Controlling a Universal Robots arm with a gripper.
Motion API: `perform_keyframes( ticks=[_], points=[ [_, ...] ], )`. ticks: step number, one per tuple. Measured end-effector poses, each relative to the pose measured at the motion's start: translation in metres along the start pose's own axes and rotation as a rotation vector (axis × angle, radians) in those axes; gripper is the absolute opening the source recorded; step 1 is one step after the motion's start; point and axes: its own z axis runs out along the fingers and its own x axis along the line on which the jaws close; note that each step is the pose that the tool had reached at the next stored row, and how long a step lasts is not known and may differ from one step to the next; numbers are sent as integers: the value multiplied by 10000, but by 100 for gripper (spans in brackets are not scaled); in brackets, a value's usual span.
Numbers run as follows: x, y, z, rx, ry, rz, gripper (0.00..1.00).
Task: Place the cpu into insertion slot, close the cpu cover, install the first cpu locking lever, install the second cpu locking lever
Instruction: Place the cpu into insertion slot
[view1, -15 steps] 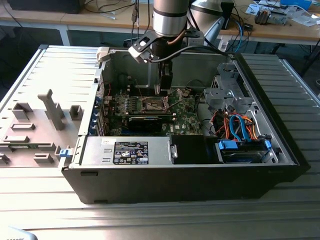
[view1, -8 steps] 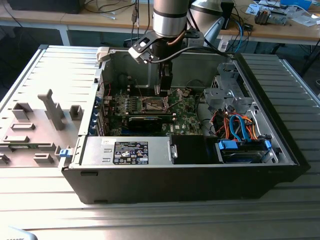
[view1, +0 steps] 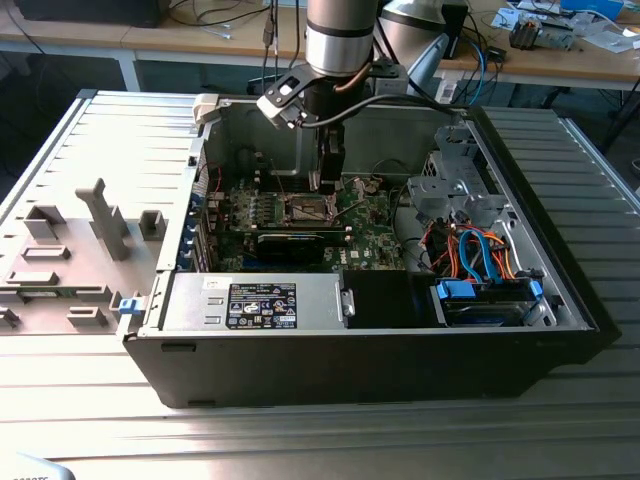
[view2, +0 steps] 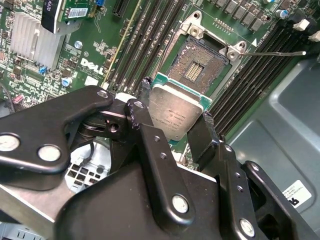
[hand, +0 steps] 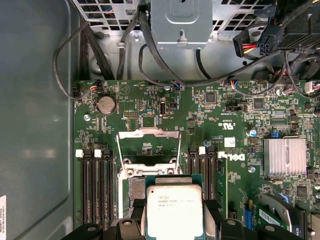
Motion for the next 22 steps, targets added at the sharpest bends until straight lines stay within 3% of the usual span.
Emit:
perform_keyframes(
  ticks=[22],
  points=[
    [2, 0, 33, 0, 1, 0, 54]
  ],
)
